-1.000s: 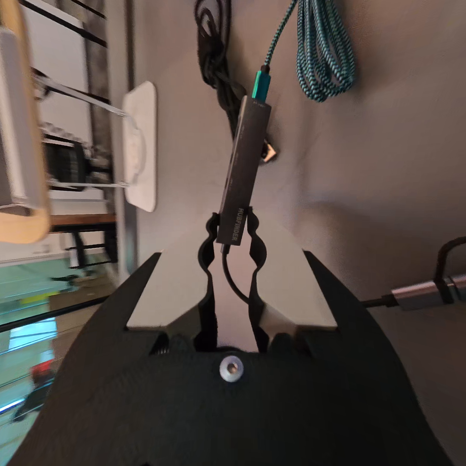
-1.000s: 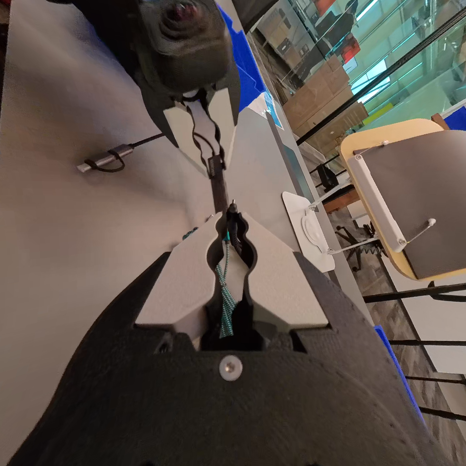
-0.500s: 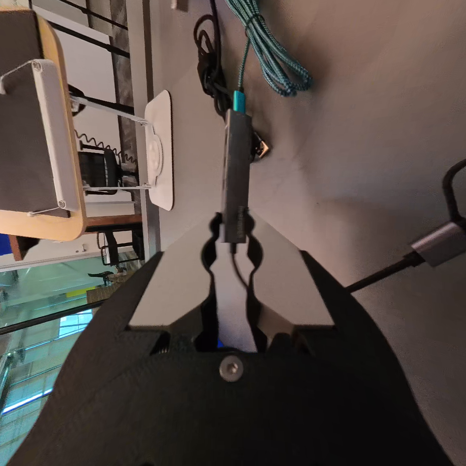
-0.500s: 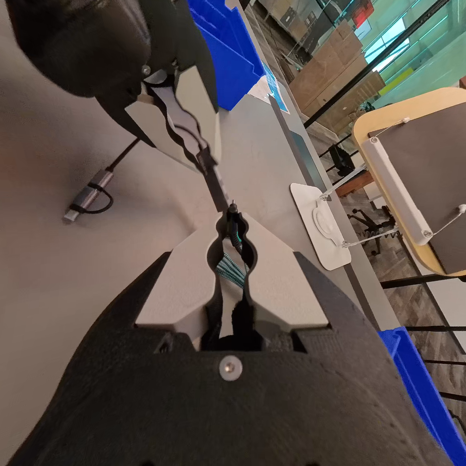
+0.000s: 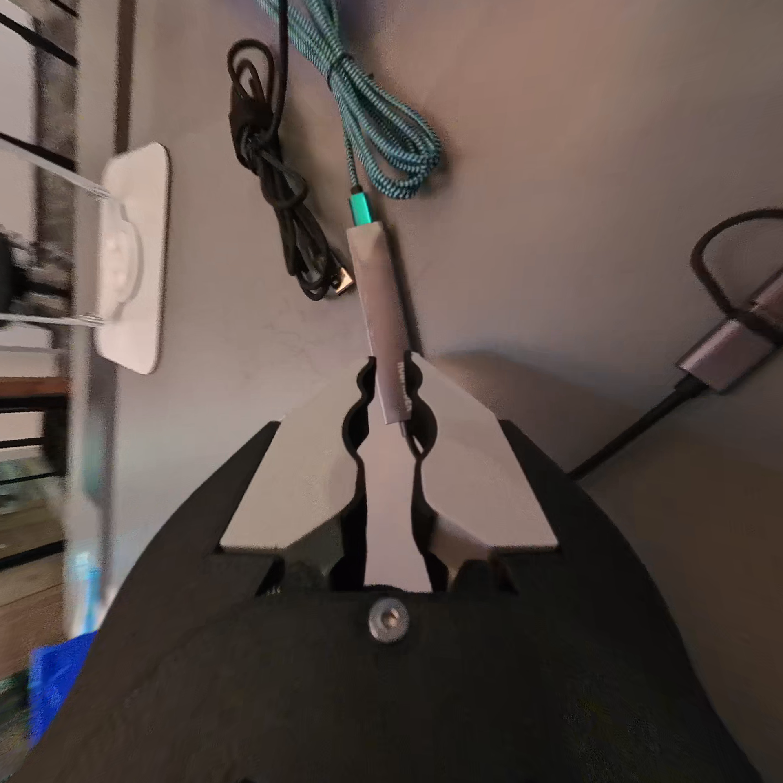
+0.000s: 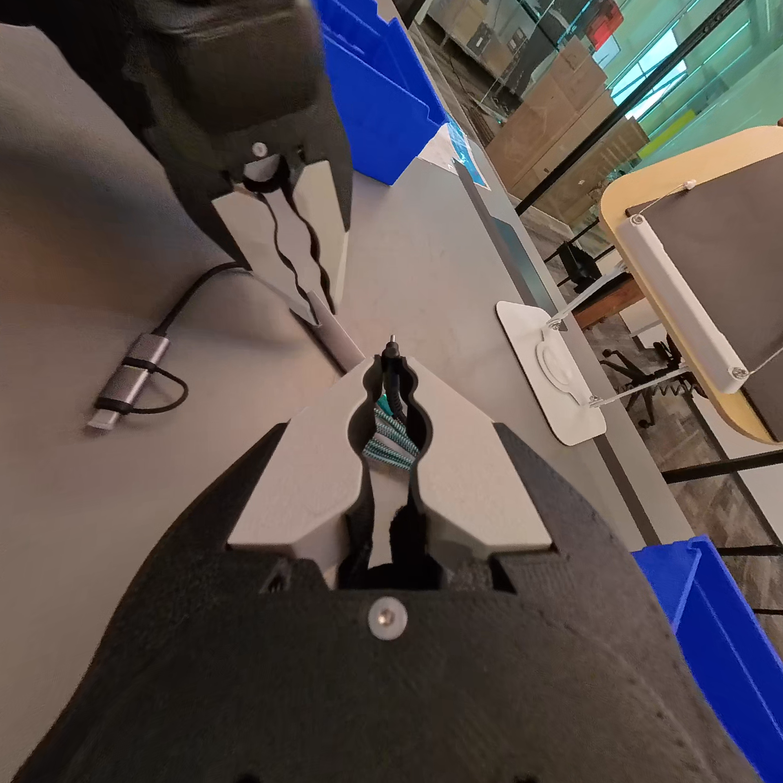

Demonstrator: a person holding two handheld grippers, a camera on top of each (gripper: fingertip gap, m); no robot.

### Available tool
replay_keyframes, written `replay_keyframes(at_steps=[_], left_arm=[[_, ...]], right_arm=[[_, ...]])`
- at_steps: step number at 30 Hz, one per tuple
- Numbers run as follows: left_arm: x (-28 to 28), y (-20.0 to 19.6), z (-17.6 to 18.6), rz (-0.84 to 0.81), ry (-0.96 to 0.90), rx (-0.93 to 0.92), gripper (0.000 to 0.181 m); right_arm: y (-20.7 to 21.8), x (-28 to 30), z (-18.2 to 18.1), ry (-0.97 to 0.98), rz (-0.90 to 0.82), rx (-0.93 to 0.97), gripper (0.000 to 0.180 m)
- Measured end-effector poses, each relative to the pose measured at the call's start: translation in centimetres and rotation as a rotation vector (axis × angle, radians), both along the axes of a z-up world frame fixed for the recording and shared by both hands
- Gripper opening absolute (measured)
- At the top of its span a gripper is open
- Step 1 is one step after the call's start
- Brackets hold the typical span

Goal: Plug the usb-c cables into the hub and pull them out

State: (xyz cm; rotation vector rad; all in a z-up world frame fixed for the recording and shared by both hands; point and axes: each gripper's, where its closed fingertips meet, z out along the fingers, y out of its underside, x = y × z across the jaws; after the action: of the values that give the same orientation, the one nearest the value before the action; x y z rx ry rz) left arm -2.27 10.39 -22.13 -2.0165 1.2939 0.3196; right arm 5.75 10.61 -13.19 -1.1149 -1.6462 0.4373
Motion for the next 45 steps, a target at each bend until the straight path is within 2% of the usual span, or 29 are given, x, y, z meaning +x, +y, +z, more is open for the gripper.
replay_keyframes(at_steps=[3,8,11,13,15,17,18,19,21,27,32,37,41,45], left_arm=[[-0.2,0.7,-0.3,0.059,-0.156,-0.118,0.022],[-0.4,0.8,-2.2,0.13,-0.37,-0.443,0.032],[0.4,1.0,-2.0,0.132,-0.485,-0.53,0.019],[0.7,0.9,-1.9,0.141,-0.53,-0.585,0.018],[0.6,1.0,-1.9,0.134,-0.507,-0.559,0.018],[-0.1,1.7,-1.7,0.149,-0.424,-0.44,0.017],[0.1,1.9,-1.0,0.126,-0.404,-0.377,0.008],[-0.1,2.2,-0.3,0.13,-0.371,-0.31,0.008],[-0.6,2.6,0.7,0.099,-0.191,-0.143,0.007],[1.0,1.6,0.3,-0.002,0.058,0.005,0.006],[1.7,1.4,-1.0,-0.026,0.064,0.001,0.007],[2.0,1.6,-1.8,0.025,-0.097,-0.093,0.014],[2.3,1.5,-1.9,0.052,-0.209,-0.183,0.009],[1.7,2.2,-1.5,0.043,-0.12,-0.054,0.007]], right_arm=[[0.1,0.1,-0.2,0.0,-0.003,-0.007,0.005],[0.1,0.2,-0.2,0.006,-0.002,-0.015,0.005],[0.1,0.2,-0.1,0.012,-0.002,-0.02,0.005],[0.2,0.1,-0.1,0.016,-0.002,-0.027,0.005],[0.4,0.1,-0.2,0.015,-0.004,-0.03,0.005],[0.5,0.1,-0.3,0.013,-0.005,-0.031,0.005],[0.5,0.1,-0.4,0.013,-0.006,-0.032,0.005],[0.5,0.1,-0.4,0.013,-0.005,-0.032,0.005],[0.6,0.1,-0.6,0.008,-0.007,-0.031,0.005],[0.8,-0.2,-1.1,-0.037,-0.016,0.01,0.004],[0.4,-0.5,-1.6,-0.053,-0.01,0.014,0.005],[0.5,-0.4,-1.5,-0.047,-0.013,0.009,0.004],[0.5,-0.5,-1.5,-0.044,-0.014,0.005,0.005],[0.5,-0.4,-1.8,-0.058,-0.019,0.011,0.005]])
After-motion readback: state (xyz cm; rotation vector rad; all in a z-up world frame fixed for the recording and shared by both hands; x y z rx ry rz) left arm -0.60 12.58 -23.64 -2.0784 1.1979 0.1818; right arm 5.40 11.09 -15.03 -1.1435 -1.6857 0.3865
